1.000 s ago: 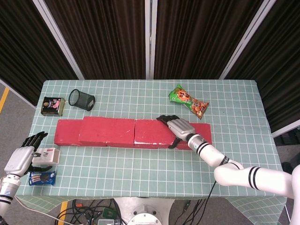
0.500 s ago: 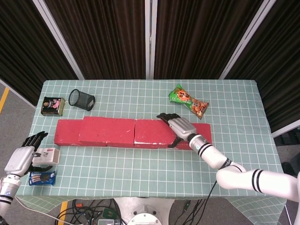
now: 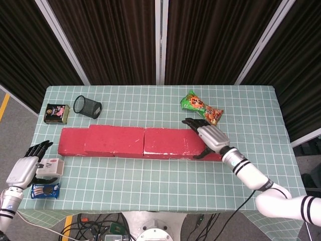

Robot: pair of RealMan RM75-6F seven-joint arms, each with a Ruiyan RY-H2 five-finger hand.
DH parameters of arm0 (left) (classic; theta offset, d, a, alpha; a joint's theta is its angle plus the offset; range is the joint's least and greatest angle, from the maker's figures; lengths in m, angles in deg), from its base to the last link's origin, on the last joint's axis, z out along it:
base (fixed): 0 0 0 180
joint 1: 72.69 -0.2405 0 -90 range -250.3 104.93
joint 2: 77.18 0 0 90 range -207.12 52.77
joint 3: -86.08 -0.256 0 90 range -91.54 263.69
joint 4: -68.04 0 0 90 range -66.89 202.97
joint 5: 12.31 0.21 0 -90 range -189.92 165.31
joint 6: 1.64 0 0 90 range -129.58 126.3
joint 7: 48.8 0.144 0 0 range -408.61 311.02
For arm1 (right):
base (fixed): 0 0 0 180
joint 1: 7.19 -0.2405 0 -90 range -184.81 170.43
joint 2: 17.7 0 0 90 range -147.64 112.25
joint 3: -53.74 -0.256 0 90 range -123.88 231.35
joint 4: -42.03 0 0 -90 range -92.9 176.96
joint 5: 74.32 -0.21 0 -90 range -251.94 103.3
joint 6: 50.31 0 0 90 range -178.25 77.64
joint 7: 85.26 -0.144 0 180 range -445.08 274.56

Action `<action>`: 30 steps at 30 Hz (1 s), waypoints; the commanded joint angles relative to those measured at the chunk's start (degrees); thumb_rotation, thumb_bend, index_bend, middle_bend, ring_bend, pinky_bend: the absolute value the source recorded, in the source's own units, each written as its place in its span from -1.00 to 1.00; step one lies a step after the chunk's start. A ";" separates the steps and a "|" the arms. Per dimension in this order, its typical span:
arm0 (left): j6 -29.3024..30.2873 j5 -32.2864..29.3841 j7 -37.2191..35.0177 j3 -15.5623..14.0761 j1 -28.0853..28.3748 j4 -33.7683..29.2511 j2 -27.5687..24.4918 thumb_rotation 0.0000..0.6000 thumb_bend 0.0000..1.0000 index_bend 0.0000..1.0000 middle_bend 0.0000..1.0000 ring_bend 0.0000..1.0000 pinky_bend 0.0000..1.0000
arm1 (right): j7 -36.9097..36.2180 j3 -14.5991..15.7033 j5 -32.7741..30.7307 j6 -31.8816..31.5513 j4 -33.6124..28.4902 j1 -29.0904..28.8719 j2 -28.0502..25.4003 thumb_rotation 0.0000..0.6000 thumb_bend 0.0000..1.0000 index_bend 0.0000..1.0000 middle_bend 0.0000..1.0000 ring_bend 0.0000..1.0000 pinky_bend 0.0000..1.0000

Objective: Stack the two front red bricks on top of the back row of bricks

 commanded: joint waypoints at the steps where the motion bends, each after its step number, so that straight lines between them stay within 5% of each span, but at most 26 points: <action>1: -0.23 -0.09 0.66 0.11 0.28 -0.38 0.17 1.00 -1.00 -0.93 -1.00 -1.00 -1.00 | -1.38 0.82 2.69 -2.21 1.18 2.81 -1.92 1.00 -1.00 -1.00 -1.00 -1.00 -1.00; 14: -1.05 -1.23 3.45 0.27 0.96 -1.58 0.84 1.00 -1.00 -0.93 -1.00 -1.00 -1.00 | 1.96 2.22 -1.06 -1.17 10.95 4.34 2.05 1.00 -1.00 -1.00 -1.00 -1.00 -1.00; 30: -1.13 -1.50 2.18 0.10 0.69 -0.13 1.33 1.00 -1.00 -0.93 -1.00 -1.00 -1.00 | 4.92 0.95 -3.18 -0.13 14.86 3.14 7.67 1.00 -0.99 -1.00 -1.00 -1.00 -1.00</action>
